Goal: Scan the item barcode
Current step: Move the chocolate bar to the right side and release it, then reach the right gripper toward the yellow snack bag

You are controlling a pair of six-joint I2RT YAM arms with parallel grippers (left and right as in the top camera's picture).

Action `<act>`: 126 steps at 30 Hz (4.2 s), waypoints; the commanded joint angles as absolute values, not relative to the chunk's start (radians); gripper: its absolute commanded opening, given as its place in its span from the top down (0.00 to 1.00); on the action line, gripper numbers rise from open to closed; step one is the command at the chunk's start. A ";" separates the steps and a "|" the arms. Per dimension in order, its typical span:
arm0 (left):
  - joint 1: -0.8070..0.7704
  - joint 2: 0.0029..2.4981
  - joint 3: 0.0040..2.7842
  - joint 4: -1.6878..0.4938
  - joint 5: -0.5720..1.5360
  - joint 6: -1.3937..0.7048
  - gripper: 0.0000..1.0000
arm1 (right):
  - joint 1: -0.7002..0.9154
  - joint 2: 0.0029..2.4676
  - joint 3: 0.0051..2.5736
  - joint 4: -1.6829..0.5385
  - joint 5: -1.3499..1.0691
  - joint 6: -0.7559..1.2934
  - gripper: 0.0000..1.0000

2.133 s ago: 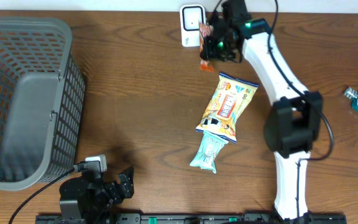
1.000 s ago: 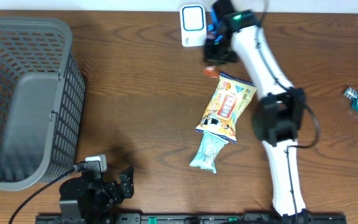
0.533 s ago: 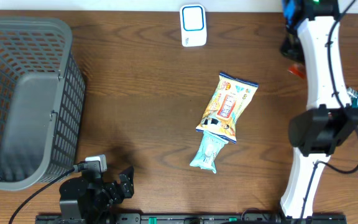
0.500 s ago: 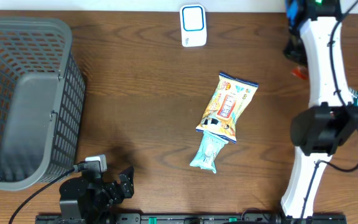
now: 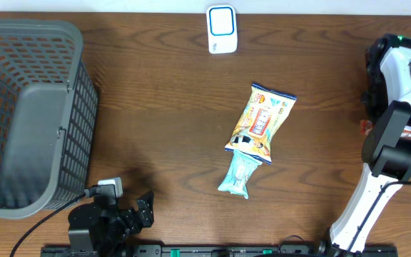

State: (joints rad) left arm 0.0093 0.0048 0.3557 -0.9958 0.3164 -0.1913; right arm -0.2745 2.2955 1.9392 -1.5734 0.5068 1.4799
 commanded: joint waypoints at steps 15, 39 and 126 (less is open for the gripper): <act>0.010 0.004 0.352 -1.006 0.329 -0.200 0.02 | -0.393 2.291 1.930 -1.630 0.479 1.717 0.25; 0.010 0.004 0.352 -1.006 0.329 -0.200 0.02 | -0.046 1.943 1.993 -1.518 -0.062 0.848 0.01; 0.010 0.004 0.352 -1.006 0.329 -0.200 0.02 | 0.471 2.223 2.093 -1.411 -0.653 0.134 0.99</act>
State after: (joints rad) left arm 0.0093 0.0048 0.3553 -0.9955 0.3164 -0.1913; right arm 0.4881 2.2852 2.0823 -1.3994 -0.4446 0.2581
